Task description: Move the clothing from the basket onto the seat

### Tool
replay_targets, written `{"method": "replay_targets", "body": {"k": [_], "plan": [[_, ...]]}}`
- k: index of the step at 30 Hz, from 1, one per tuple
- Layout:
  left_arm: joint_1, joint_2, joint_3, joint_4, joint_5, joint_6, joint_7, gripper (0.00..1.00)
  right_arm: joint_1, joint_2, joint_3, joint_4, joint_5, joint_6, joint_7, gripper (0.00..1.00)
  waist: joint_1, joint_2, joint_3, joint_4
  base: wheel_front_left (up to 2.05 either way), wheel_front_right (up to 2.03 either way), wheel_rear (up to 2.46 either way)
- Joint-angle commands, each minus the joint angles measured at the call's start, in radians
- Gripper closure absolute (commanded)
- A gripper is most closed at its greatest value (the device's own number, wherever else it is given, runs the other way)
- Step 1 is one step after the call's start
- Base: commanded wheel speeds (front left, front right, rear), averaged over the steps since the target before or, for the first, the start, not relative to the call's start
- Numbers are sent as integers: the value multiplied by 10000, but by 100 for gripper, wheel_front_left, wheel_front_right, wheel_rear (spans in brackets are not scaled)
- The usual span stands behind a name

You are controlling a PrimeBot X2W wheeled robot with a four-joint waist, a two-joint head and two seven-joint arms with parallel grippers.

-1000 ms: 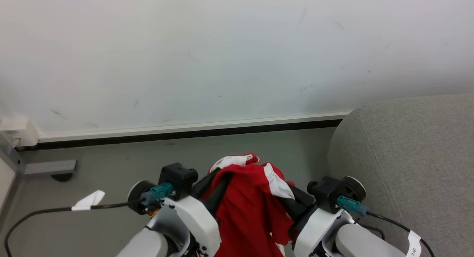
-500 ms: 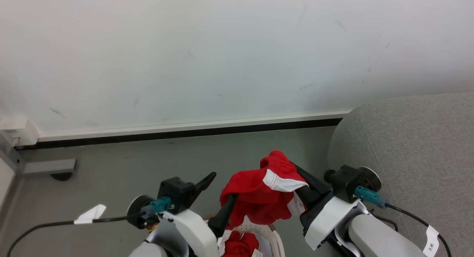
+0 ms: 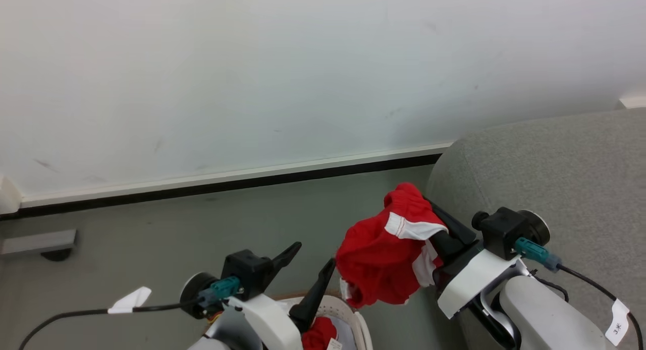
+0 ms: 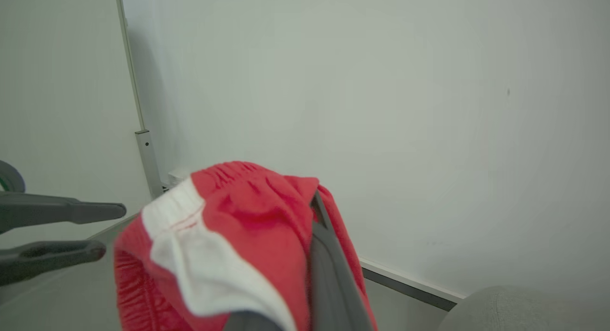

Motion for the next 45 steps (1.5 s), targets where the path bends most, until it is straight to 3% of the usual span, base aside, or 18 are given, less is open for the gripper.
{"method": "replay_targets", "body": {"k": [1, 25, 35, 45], "plan": [[106, 21, -4, 10, -77, -29, -44, 0, 113, -119, -99, -99, -61, -23, 1, 100, 0, 0, 25, -247, 0, 0, 0], [-90, -115, -218, -15, -111, 61, -226, 0, 481, -865, -1072, -850, -326, -25, 2, 100, 0, 0, 237, -2756, 0, 0, 0], [-157, -159, -331, 41, -149, 63, -259, 0, 717, -1108, -1488, -1150, -440, -23, 3, 100, 0, 0, 296, -3029, 0, 0, 0], [-598, -216, -508, -135, 41, -5, -125, 0, 318, -1307, -2119, -1241, -555, -25, 3, 100, 0, 0, 945, -2741, 0, 0, 0]]}}
